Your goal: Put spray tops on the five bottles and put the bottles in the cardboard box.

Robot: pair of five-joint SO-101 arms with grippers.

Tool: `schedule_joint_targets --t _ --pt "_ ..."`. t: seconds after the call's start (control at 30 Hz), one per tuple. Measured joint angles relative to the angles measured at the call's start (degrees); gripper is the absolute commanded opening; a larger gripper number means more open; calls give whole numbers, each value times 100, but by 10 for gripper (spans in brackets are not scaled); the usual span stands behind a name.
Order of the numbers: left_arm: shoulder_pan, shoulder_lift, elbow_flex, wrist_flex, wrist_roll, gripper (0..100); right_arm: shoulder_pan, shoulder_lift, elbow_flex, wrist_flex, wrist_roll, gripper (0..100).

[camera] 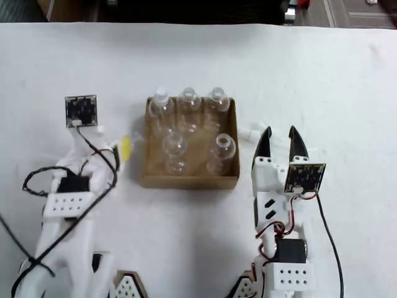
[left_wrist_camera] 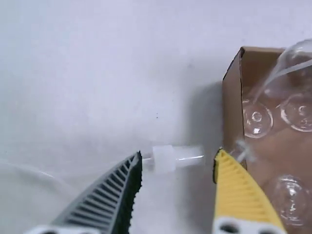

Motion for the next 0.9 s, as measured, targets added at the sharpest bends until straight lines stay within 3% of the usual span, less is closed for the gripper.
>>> schedule_joint_targets --t 0.17,0.3,0.6,0.9 --pt "-132 1635 -659 -88 0 225 0 0 0 0 0 159" --pt "-255 2787 -1582 615 0 225 0 0 0 0 0 159" --pt "-308 2954 -1776 659 0 225 0 0 0 0 0 159" --pt "-1363 3015 -2224 668 -114 225 0 0 0 0 0 159"
